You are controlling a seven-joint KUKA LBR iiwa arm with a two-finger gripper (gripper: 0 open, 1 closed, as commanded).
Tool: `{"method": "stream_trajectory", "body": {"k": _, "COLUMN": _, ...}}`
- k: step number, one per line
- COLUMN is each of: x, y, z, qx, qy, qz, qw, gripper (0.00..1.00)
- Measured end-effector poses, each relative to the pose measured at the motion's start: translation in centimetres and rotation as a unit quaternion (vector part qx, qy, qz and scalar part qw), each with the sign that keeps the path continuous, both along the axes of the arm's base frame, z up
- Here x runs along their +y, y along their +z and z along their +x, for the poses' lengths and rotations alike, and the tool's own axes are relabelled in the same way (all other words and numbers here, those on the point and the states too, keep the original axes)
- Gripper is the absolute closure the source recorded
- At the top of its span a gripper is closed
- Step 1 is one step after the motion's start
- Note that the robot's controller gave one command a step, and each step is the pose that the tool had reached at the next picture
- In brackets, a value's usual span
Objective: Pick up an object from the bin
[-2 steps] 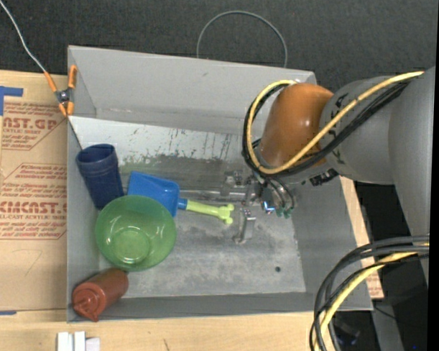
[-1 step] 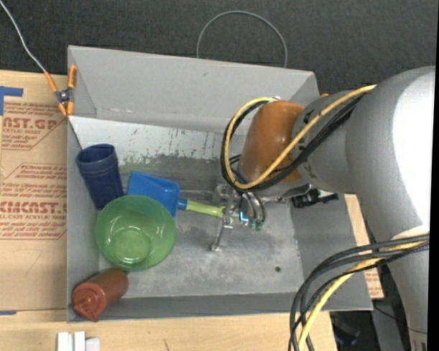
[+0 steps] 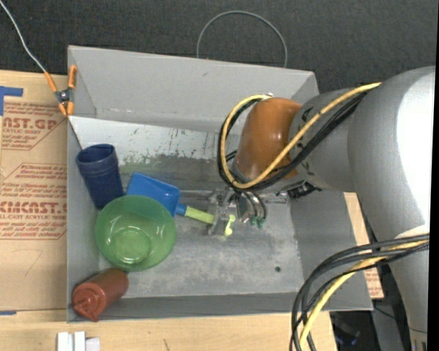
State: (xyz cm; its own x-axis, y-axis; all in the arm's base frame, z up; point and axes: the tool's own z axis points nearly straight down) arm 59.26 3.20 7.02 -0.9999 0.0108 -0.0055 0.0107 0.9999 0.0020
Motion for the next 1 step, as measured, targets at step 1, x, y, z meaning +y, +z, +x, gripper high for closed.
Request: {"method": "stream_trajectory", "body": {"k": 1, "x": 0.0, "y": 0.0, "z": 0.0, "qx": 0.0, "qy": 0.0, "qz": 0.0, "qw": 1.0, "gripper": 1.0}}
